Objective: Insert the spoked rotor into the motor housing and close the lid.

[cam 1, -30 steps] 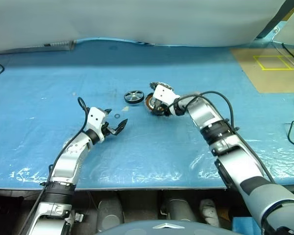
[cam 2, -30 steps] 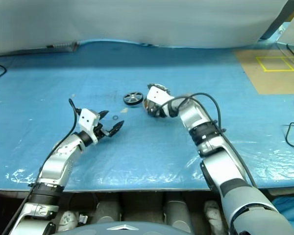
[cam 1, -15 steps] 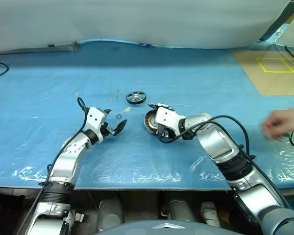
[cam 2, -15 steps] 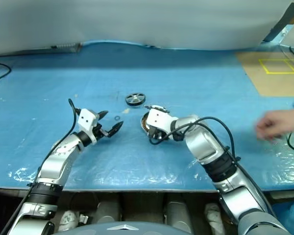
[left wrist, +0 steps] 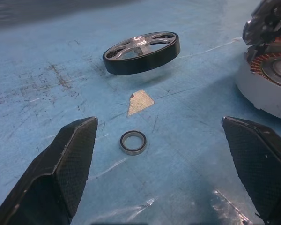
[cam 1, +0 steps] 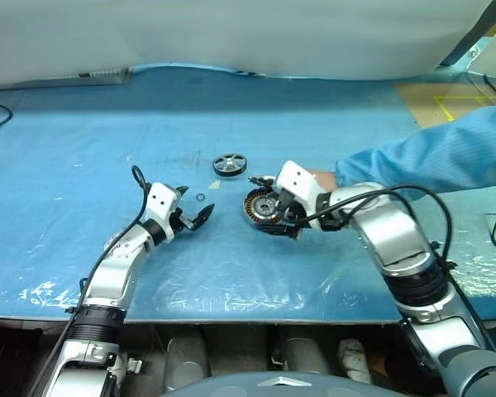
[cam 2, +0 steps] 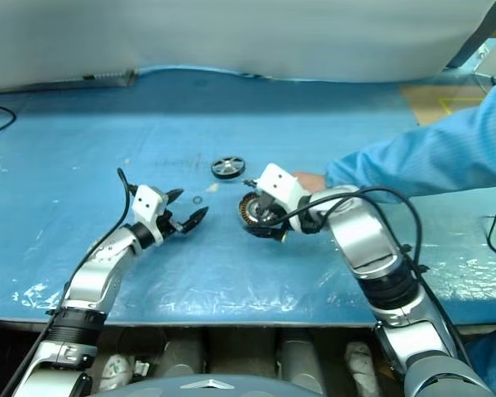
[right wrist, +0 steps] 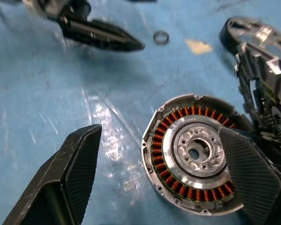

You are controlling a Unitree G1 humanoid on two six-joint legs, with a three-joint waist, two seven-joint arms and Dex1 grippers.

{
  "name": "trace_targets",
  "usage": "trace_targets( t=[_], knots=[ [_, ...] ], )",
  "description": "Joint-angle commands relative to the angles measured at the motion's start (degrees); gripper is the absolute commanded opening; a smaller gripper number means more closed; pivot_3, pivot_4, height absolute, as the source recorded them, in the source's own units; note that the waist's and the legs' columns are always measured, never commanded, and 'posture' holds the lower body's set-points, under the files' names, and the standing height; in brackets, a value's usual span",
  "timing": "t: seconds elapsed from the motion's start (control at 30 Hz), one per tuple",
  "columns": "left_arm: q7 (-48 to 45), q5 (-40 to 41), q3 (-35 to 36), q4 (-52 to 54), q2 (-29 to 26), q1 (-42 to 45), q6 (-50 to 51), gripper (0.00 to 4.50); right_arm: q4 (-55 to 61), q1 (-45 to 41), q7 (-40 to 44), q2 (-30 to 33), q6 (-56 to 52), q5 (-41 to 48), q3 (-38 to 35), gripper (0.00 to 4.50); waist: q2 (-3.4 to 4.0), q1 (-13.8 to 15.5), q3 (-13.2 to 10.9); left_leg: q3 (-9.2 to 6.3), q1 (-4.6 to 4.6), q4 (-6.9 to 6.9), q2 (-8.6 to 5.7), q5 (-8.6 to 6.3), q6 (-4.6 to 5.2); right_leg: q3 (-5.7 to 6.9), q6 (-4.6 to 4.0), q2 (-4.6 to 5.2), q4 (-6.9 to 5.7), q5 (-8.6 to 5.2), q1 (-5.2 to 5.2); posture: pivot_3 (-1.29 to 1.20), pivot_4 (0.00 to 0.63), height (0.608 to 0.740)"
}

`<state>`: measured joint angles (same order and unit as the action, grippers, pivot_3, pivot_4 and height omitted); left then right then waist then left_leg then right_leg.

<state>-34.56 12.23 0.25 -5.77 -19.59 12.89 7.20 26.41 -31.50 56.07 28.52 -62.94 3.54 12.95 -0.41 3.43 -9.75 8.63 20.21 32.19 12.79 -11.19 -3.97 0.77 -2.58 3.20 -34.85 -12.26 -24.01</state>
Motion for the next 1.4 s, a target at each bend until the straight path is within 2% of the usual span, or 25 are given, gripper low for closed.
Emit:
trace_targets(
  t=[0.03,0.2,0.53,0.7,1.03,1.23,1.4],
  knots=[
    [-0.32,0.14,0.39,1.34,-0.35,0.19,-0.96,4.50,4.91,5.32,-1.05,1.63,3.70,4.17,-5.17,4.22,0.00,0.48,0.00,0.00,0.00,-0.02,0.00,0.00,0.00,0.00,0.00,0.00,0.03,0.00,0.00,0.00,0.150,0.740],
    [-0.53,0.19,0.29,1.23,-0.38,0.36,-0.75,4.50,6.99,13.66,-4.69,3.44,9.41,5.35,-7.25,4.22,0.01,0.59,0.00,0.03,0.00,-0.01,-0.01,0.00,0.00,-0.01,0.01,0.01,0.05,0.00,-0.01,0.00,0.150,0.740],
    [-0.81,0.12,0.00,1.28,-0.53,0.93,-0.30,4.50,6.40,14.77,-9.42,4.26,10.37,8.56,-6.47,4.22,0.03,0.55,-0.01,0.06,0.01,-0.02,-0.03,0.00,0.00,-0.08,0.03,-0.01,0.07,0.00,-0.03,0.00,0.150,0.740],
    [-0.57,0.10,0.01,1.46,-0.44,1.03,-0.08,4.50,3.19,11.40,-11.51,4.72,11.86,7.35,-4.23,4.22,0.03,0.42,-0.01,0.05,0.01,-0.03,-0.02,0.00,-0.01,-0.07,0.03,-0.02,0.05,0.01,-0.06,0.00,0.150,0.740],
    [0.15,0.06,-0.36,2.68,-0.06,1.54,0.82,4.50,-21.13,-1.46,-16.67,3.71,21.86,-1.54,2.74,4.22,0.03,0.48,-0.01,0.06,0.09,0.02,-0.05,0.00,-0.01,-0.09,0.02,-0.02,-0.01,0.02,-0.12,0.00,0.150,0.740],
    [0.78,-0.04,-0.19,3.33,-0.17,1.46,0.71,4.50,-31.78,-4.07,-16.42,2.08,29.77,-4.20,3.79,4.22,0.03,0.47,-0.01,0.06,0.28,0.04,-0.04,0.00,-0.01,-0.06,0.02,-0.02,-0.02,0.03,-0.25,0.00,0.150,0.740],
    [1.01,0.16,0.32,4.22,-0.60,1.38,1.39,4.50,-33.31,-3.95,-14.23,2.24,29.83,-4.50,4.17,4.22,0.03,0.48,-0.01,0.06,0.26,0.16,-0.02,0.00,-0.01,-0.06,0.01,-0.02,-0.14,0.04,-0.25,0.00,0.150,0.740]
  ],
)
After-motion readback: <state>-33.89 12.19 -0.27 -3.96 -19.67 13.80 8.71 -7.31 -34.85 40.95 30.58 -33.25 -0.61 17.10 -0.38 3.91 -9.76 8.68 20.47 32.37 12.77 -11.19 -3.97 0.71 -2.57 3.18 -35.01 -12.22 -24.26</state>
